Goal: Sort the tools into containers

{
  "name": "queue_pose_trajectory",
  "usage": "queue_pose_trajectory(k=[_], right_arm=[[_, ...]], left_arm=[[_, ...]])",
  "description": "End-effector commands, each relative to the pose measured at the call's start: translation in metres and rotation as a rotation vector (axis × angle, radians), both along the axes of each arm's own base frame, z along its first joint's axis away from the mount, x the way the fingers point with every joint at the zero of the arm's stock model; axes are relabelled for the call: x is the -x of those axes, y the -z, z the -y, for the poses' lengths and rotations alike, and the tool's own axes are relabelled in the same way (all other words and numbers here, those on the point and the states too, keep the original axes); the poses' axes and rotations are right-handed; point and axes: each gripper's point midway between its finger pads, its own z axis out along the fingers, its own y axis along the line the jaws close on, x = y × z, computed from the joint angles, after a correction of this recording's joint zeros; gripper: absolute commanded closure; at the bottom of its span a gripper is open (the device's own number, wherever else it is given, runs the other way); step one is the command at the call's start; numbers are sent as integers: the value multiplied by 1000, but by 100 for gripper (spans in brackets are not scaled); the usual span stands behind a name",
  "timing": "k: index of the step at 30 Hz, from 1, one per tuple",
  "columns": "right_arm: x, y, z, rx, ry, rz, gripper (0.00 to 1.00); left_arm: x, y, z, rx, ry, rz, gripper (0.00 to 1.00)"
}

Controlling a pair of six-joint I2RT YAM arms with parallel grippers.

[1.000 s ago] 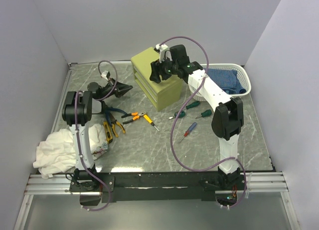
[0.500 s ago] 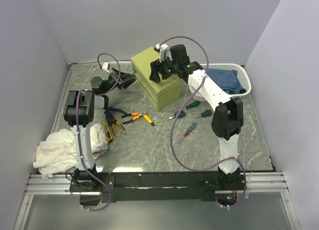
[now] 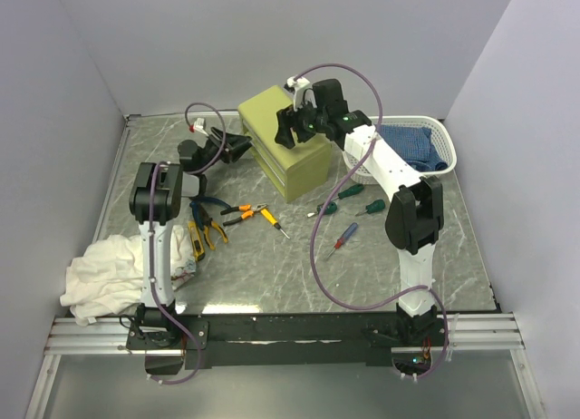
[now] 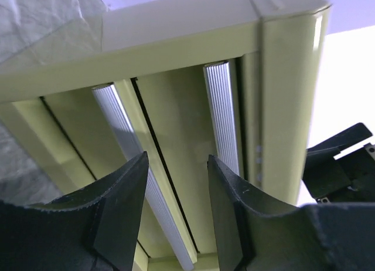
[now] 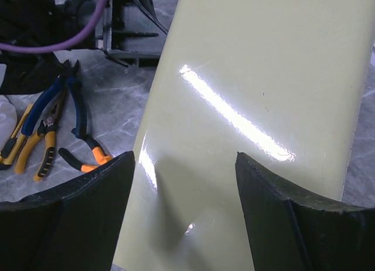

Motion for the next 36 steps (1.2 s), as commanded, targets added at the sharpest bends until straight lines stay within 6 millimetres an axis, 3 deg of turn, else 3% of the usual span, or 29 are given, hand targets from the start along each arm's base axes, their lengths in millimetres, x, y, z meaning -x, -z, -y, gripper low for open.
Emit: queue_pose_trajectory(k=[1, 7, 15, 29, 36], right_arm=[[33, 104, 48, 217, 111, -331, 23], [40, 108, 52, 231, 110, -342, 23], [37, 108, 50, 227, 109, -340, 23], [37, 111, 51, 233, 106, -342, 23], [35, 112, 49, 228, 106, -340, 23]], left_arm=[[-3, -25, 24, 29, 28, 103, 49], [4, -21, 34, 56, 43, 80, 52], [22, -39, 17, 77, 37, 85, 54], [14, -53, 26, 91, 45, 118, 53], [24, -67, 24, 99, 55, 140, 49]])
